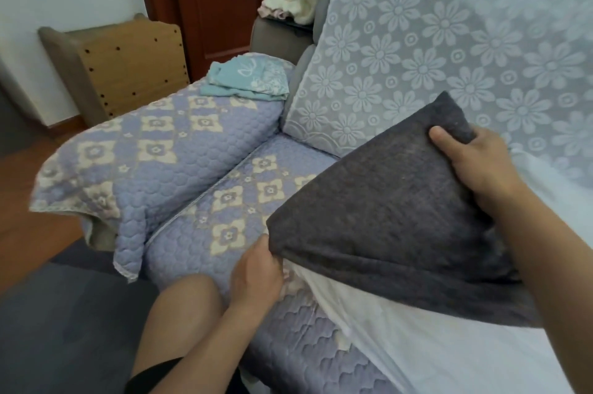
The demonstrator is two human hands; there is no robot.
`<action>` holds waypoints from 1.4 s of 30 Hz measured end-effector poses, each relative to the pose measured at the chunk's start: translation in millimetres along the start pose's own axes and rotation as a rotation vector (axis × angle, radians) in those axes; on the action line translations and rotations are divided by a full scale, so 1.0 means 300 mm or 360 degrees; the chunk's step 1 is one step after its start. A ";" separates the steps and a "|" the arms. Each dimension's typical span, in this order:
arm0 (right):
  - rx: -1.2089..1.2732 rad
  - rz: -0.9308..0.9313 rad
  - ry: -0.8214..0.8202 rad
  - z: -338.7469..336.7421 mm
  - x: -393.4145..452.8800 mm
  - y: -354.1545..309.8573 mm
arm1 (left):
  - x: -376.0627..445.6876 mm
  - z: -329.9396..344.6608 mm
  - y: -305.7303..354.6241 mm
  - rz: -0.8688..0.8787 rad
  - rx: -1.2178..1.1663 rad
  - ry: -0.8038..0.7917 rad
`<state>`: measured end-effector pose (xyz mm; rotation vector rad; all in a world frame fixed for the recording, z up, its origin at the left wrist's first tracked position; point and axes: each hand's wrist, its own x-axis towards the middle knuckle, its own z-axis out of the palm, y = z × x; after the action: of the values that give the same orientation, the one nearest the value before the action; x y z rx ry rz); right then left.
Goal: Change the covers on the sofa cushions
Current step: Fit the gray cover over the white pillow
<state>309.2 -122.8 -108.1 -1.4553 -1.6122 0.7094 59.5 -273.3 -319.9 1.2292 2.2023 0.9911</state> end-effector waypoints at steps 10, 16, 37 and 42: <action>-0.0776 -0.1113 -0.0069 0.212 -0.362 0.048 | -0.029 -0.005 0.132 -0.0607 -0.1490 0.0153; -0.1356 -0.1105 -0.0344 0.472 -0.516 0.134 | -0.089 -0.027 0.136 -0.0405 -0.1299 0.0053; -0.1343 -0.1508 -0.0768 0.619 -0.384 0.243 | -0.201 0.002 -0.040 0.0200 0.0177 0.0271; -0.1588 -0.1195 -0.0760 0.686 -0.441 0.235 | -0.216 0.018 -0.080 0.0844 0.0366 0.0388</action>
<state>165.9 -215.9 -296.8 -1.1235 -2.8891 -0.2853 83.3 -335.2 -340.0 1.9597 2.2671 1.1532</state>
